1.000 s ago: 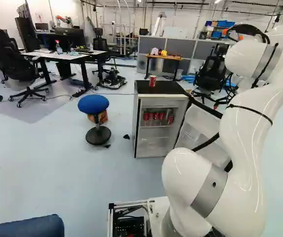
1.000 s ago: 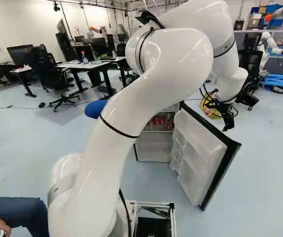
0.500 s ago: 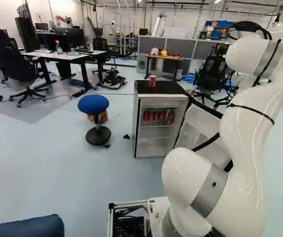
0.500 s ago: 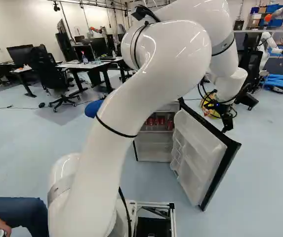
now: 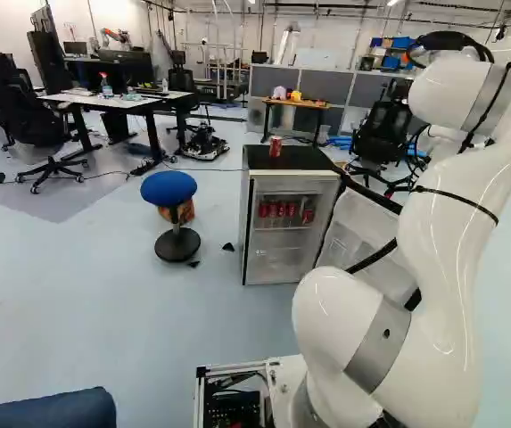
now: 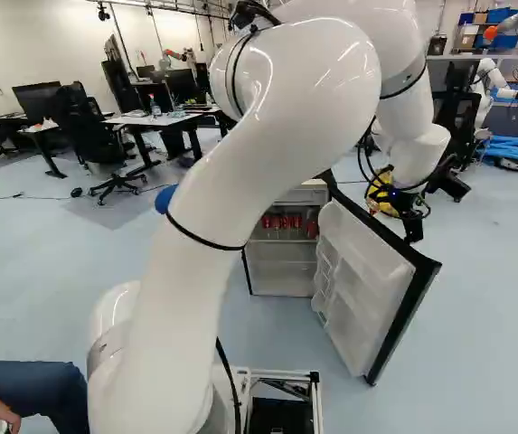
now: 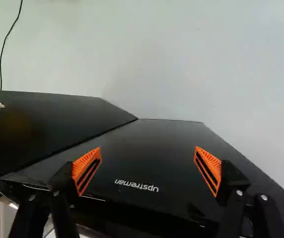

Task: Grab a drink from the fridge

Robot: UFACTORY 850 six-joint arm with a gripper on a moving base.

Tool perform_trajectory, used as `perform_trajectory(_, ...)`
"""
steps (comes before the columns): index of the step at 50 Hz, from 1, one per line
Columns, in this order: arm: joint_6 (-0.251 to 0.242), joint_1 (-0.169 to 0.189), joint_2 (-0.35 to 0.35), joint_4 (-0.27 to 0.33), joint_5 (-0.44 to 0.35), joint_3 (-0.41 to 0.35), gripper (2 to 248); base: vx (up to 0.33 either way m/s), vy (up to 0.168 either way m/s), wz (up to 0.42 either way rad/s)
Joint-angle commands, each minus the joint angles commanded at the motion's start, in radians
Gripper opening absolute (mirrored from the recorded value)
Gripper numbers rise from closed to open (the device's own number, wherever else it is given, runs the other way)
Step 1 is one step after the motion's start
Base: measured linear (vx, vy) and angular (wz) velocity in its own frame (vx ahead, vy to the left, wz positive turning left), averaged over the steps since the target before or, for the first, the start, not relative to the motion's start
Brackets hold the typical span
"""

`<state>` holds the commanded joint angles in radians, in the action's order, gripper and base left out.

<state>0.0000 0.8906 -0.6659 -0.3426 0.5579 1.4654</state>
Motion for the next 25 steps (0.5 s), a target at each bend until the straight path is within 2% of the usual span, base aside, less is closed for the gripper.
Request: perform_trajectory(25, 0.000, -0.005, 0.052, 0.000, 0.000, -0.079, 247, 0.000, 0.000, 0.000)
